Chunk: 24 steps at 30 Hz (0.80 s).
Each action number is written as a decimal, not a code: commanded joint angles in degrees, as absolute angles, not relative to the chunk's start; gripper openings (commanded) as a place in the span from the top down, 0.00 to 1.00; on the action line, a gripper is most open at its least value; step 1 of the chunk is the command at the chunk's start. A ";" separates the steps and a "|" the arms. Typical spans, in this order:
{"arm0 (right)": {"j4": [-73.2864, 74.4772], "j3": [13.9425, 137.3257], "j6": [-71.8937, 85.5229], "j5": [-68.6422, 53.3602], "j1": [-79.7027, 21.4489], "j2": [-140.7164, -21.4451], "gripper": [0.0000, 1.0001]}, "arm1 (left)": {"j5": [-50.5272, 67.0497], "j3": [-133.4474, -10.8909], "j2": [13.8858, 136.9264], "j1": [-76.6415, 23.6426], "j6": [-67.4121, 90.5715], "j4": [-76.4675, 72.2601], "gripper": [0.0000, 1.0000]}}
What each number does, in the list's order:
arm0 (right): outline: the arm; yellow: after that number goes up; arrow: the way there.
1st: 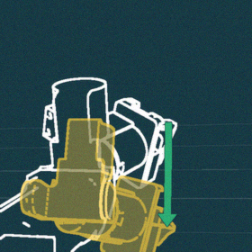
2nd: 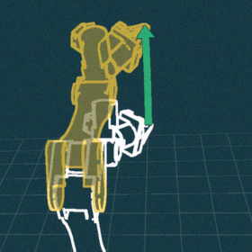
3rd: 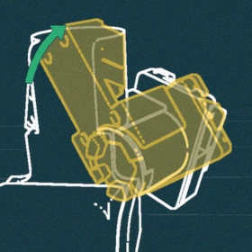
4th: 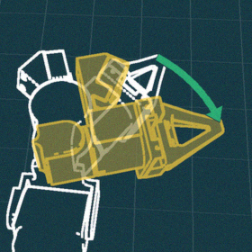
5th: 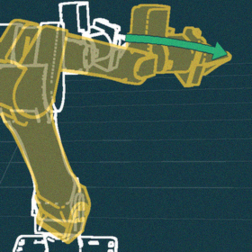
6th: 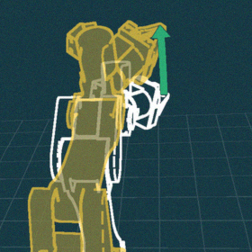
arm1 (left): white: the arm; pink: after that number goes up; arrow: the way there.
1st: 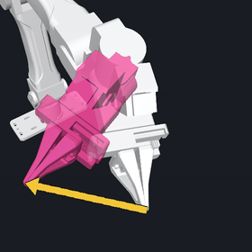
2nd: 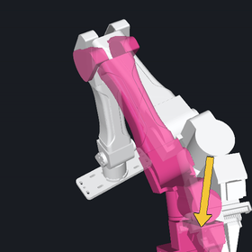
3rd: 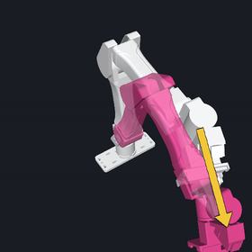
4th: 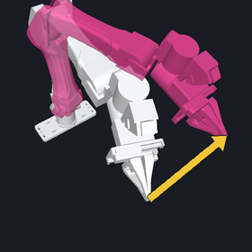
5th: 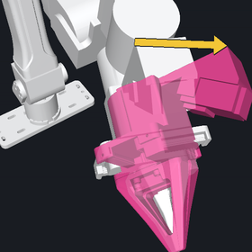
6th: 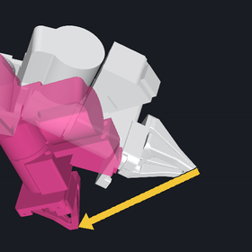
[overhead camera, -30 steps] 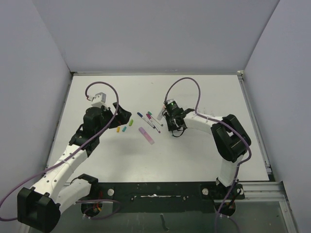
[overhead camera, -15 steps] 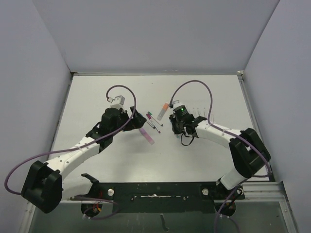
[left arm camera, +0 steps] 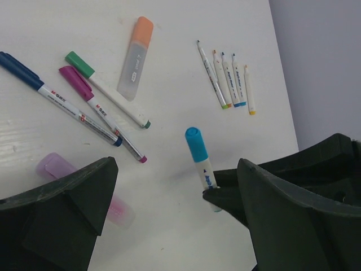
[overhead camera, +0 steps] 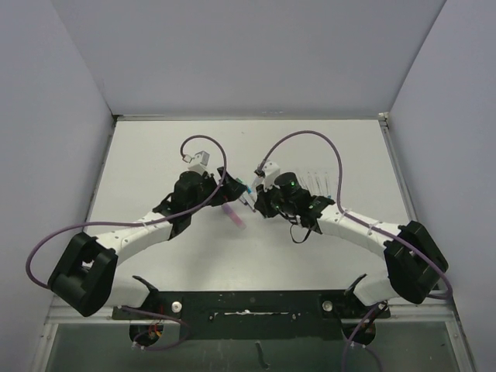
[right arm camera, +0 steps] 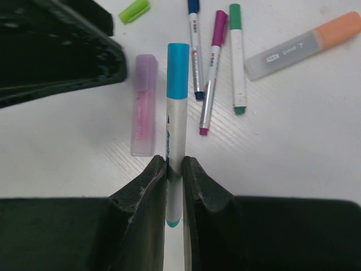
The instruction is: Open the pen caps
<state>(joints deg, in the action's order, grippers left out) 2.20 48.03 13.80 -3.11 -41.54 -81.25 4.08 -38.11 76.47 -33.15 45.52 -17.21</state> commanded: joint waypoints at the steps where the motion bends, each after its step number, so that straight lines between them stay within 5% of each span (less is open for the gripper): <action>1: -4.47 48.99 12.79 -5.21 -44.29 -81.19 1.00 | 5.20 -39.96 78.37 -34.21 48.67 -26.02 0.13; 8: -6.63 49.54 12.44 -4.54 -47.28 -81.67 1.00 | 5.51 -39.36 79.89 -35.05 50.02 -28.71 0.22; 24: -9.38 47.31 12.85 -0.73 -48.42 -78.64 1.00 | 6.14 -37.36 78.57 -35.18 50.79 -30.58 0.74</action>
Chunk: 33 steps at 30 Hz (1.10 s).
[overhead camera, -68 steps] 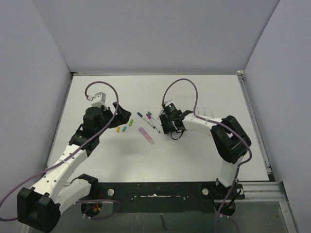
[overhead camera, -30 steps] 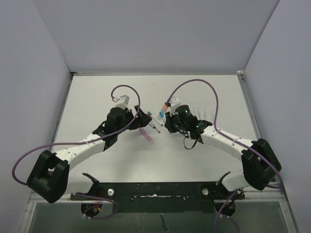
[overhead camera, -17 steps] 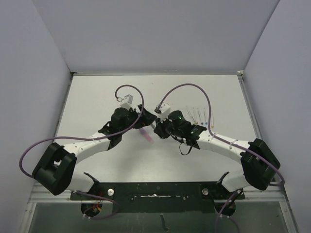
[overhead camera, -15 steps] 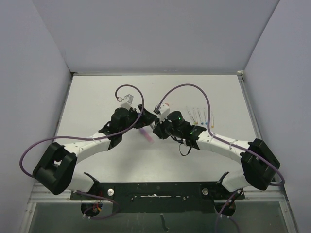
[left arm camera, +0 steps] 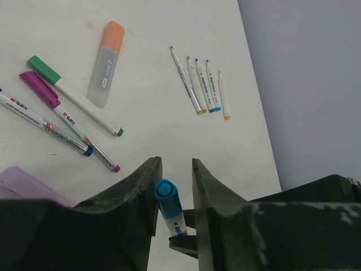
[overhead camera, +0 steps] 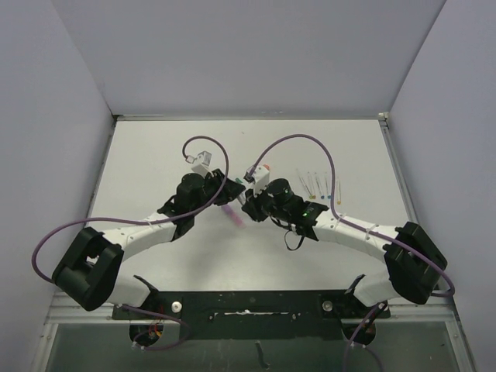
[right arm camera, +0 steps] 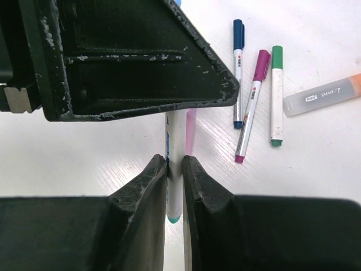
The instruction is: Open the pen caps
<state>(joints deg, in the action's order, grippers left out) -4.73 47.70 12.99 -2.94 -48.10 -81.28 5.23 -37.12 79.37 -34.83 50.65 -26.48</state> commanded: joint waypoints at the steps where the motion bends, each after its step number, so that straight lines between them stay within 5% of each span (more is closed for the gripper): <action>1: -9.45 47.21 12.90 -0.56 -48.42 -78.48 1.00 | 6.15 -37.35 78.57 -35.23 50.80 -30.59 0.76; 6: -9.12 47.23 12.83 -0.48 -48.43 -78.35 0.98 | 6.31 -37.45 78.66 -35.20 51.02 -30.63 1.00; 10: -7.83 48.30 12.75 -0.31 -48.43 -79.24 0.53 | 6.99 -37.84 78.75 -35.18 51.45 -30.59 1.00; 15: -7.66 49.25 12.66 -0.19 -48.42 -80.33 0.48 | 7.84 -38.28 78.66 -36.08 51.77 -31.29 1.00; 21: -7.64 49.92 12.67 -0.26 -48.39 -81.21 0.55 | 7.77 -38.86 78.49 -37.49 51.77 -31.54 1.00; 28: -7.71 49.42 13.09 -0.26 -48.41 -80.40 0.99 | 7.02 -39.38 78.28 -38.02 51.22 -30.43 1.00; 33: -5.31 49.09 13.19 -0.26 -48.28 -79.67 1.00 | 4.31 -41.56 77.64 -36.13 47.50 -24.22 1.00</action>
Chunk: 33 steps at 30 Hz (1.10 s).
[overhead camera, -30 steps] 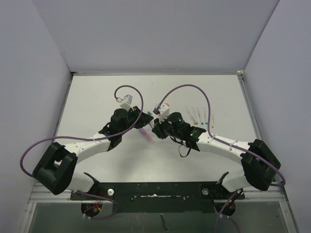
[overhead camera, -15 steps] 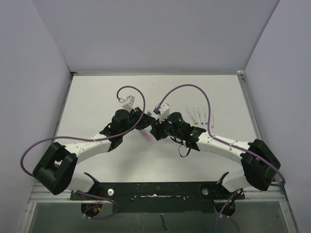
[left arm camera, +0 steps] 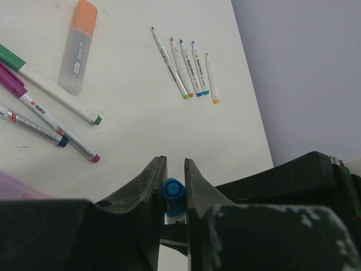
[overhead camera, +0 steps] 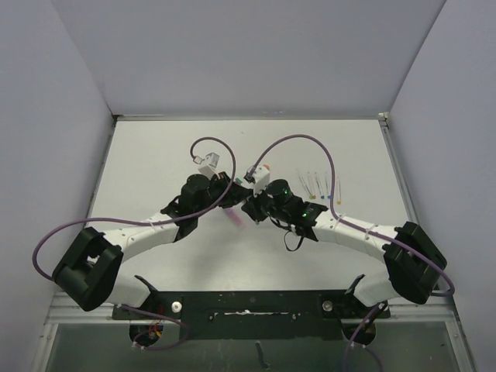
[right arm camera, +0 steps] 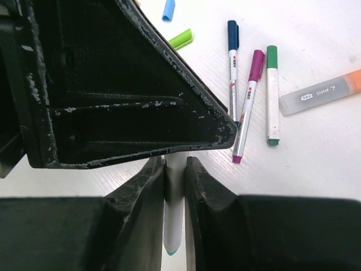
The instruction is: Open the pen caps
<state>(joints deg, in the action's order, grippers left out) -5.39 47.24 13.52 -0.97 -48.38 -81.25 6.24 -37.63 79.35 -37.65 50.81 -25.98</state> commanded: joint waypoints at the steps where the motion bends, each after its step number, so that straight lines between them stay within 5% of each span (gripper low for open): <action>1: -4.69 49.05 13.18 -0.26 -48.33 -79.63 1.00 | 4.32 -41.83 77.61 -34.85 47.36 -23.62 1.00; 14: 0.01 45.38 13.01 0.04 -48.13 -76.46 1.00 | 9.10 -44.74 83.00 -18.70 44.11 -20.33 1.00; 33: 9.86 53.06 11.99 5.84 -34.07 -80.67 1.00 | 2.45 -54.54 88.87 -20.61 26.32 15.35 1.00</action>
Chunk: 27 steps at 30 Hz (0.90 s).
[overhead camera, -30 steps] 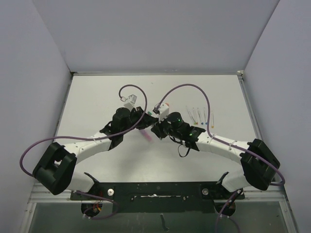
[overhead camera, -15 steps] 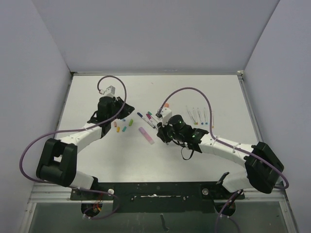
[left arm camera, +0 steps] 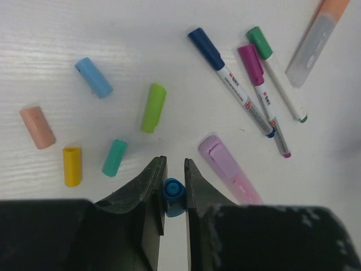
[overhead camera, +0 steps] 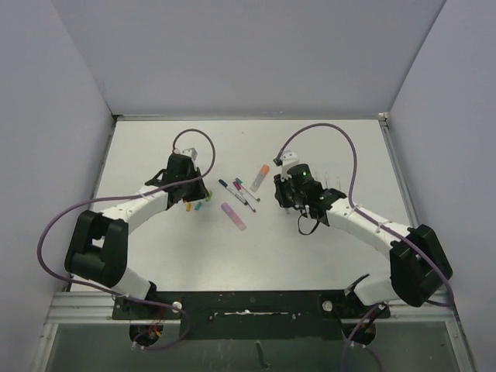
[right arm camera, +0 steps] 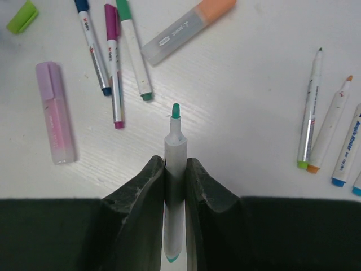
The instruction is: Open the pen caps
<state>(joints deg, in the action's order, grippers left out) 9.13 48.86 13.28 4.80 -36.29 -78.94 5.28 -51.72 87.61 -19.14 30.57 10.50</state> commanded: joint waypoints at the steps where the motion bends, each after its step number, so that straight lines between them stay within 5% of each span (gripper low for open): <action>1: 10.18 53.68 11.90 5.96 -33.44 -81.35 1.00 | 2.32 -54.50 89.00 -20.79 26.21 15.45 1.00; 11: 9.57 57.65 10.61 4.89 -28.25 -87.54 1.00 | 1.52 -53.35 92.20 -22.56 26.01 15.33 1.00; 27: 5.37 62.51 9.08 5.07 -24.12 -100.97 1.00 | 0.05 -51.63 94.83 -23.38 26.26 14.70 0.74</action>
<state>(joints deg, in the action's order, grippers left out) 9.28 58.59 10.04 4.91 -25.08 -99.42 1.17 -51.70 94.04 -23.18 26.55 15.73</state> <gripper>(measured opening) 0.165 0.235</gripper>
